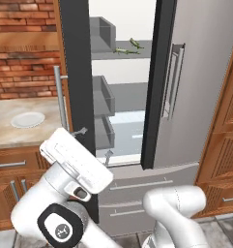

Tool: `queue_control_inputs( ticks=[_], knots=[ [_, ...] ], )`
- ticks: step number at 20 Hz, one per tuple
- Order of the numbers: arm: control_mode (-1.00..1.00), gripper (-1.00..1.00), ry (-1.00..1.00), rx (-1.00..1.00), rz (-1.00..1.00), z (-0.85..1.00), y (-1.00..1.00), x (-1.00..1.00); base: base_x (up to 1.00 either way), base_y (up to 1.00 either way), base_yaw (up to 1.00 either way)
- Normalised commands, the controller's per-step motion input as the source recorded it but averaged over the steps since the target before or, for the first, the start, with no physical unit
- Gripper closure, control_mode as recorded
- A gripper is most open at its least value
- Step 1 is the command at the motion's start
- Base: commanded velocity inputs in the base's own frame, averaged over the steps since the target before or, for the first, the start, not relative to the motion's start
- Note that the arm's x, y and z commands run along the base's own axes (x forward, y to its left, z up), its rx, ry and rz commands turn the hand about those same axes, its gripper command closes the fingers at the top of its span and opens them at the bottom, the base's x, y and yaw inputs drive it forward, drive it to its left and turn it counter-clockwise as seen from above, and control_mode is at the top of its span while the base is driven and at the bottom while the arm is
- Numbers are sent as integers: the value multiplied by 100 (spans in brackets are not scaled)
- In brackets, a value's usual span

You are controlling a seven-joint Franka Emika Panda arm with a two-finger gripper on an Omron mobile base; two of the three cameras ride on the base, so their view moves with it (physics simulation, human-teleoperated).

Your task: Place the fish on the counter behind the older fish on the same shelf of the fridge to maintain FIFO order. Close the fridge door when finished.

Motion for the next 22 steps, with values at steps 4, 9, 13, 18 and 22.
queue_control_inputs(
  ticks=[4,9,13,18,22],
  knots=[
    [-100,-100,0,0,0,-21,66,35,0,0,0],
    [-100,-100,0,0,0,-16,36,55,0,0,0],
    [-100,-100,3,1,0,-16,34,70,0,0,0],
    [-100,-100,6,2,0,-26,35,80,0,0,0],
    [-100,-100,9,4,0,-33,42,88,0,0,0]
  ],
)
